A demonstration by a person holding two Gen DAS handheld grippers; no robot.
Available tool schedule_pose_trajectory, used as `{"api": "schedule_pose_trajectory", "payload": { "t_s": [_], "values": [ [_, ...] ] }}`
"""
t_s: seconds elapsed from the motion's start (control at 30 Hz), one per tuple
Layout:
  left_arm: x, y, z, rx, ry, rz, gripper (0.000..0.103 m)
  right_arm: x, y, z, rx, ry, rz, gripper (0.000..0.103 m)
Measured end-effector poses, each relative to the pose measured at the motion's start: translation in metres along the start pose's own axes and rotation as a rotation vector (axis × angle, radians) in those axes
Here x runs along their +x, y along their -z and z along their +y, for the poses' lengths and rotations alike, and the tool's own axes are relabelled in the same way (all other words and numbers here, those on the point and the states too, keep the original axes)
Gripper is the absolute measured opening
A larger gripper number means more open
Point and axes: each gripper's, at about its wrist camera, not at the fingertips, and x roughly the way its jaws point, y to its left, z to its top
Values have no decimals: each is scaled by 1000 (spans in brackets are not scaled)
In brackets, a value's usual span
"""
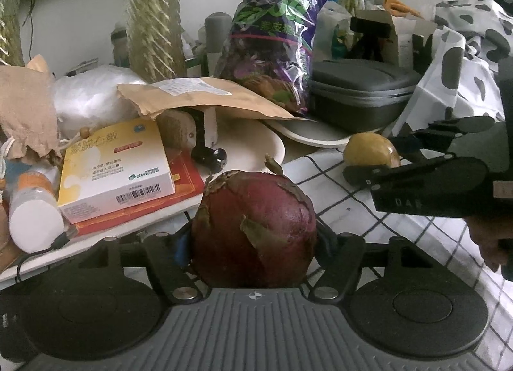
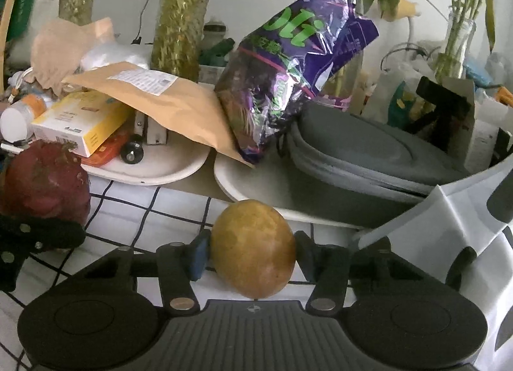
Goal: Organize fruits
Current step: 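Grasp the red dragon fruit with the left tool while the right tool grasps the passion fruit, then carry the dragon fruit and passion fruit over the plate and lower them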
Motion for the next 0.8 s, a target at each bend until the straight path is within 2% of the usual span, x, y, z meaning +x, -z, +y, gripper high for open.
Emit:
{"api": "schedule_pose_trajectory", "payload": {
  "t_s": [0.3, 0.8],
  "values": [
    [-27, -7, -12, -14, -16, -16, 67, -24, -3, -7, 43, -38, -18, 56],
    [-92, -4, -31, -28, -40, -41, 67, -92, 3, -6, 129, -129, -46, 56]
  ]
}}
